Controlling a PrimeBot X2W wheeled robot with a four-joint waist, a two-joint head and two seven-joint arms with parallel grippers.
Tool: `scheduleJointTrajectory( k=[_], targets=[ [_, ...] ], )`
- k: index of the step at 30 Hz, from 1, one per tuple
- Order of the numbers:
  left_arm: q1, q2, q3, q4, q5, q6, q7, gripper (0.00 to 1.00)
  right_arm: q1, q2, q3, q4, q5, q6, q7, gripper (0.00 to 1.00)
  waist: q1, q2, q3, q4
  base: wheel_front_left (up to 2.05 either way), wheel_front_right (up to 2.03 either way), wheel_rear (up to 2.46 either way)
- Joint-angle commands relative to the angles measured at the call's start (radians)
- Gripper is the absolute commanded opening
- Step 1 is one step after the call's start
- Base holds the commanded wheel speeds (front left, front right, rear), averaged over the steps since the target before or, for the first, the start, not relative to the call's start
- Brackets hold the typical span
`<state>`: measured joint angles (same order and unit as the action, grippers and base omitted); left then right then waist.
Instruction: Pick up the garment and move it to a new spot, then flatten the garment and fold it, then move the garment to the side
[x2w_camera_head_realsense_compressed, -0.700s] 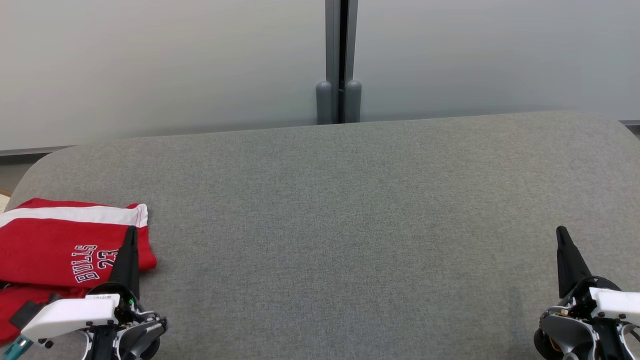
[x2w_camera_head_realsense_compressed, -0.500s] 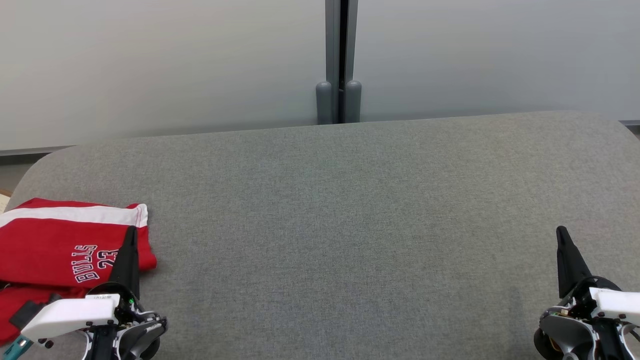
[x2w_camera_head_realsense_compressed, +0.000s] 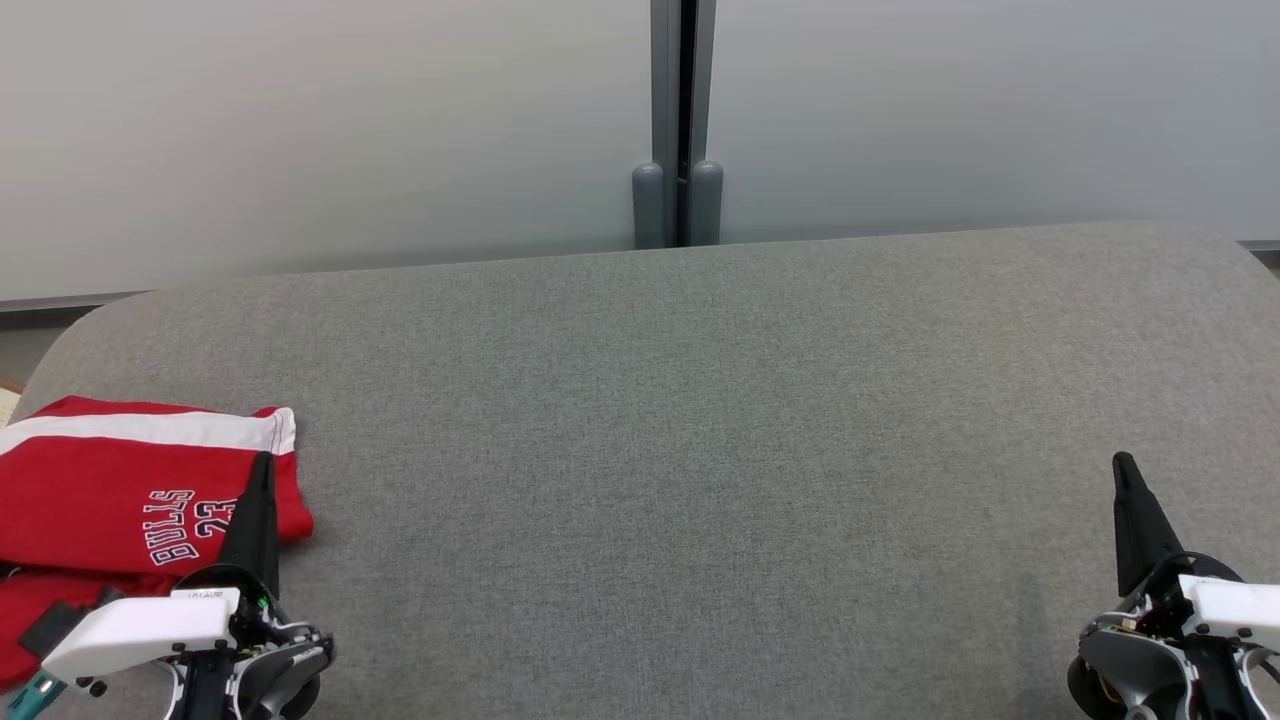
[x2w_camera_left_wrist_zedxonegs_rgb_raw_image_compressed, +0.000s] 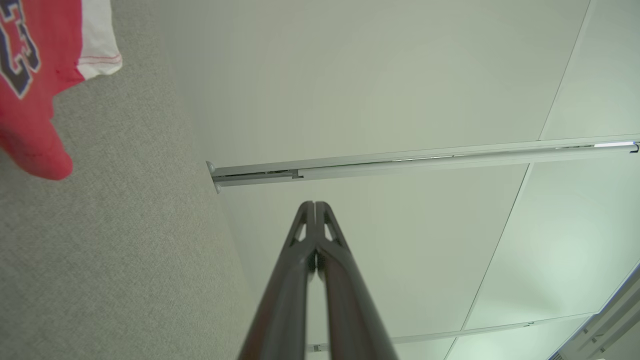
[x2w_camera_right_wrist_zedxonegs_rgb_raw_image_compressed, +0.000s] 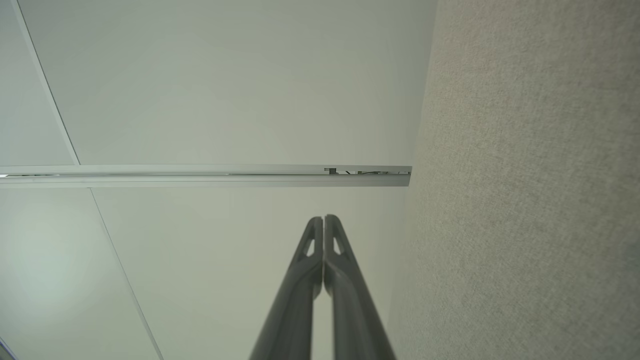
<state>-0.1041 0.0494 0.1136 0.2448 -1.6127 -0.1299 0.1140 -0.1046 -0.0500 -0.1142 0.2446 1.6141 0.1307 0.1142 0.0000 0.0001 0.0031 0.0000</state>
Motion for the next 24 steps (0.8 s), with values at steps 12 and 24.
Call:
scheduleJointTrajectory(
  k=[12, 24],
  targets=[
    [-0.013, 0.003, 0.002, 0.001, 0.002, -0.003, 0.001, 0.0, -0.01, -0.001, 0.001, 0.001, -0.005, 0.0, 0.001, 0.0, 0.0, -0.0001, 0.0, 0.0, 0.0, 0.0, 0.0],
    [-0.013, 0.003, 0.002, 0.001, 0.002, -0.003, 0.001, 0.0, -0.01, -0.001, 0.001, 0.001, -0.005, 0.0, 0.001, 0.0, 0.0, -0.0001, 0.0, 0.0, 0.0, 0.0, 0.0]
  ],
)
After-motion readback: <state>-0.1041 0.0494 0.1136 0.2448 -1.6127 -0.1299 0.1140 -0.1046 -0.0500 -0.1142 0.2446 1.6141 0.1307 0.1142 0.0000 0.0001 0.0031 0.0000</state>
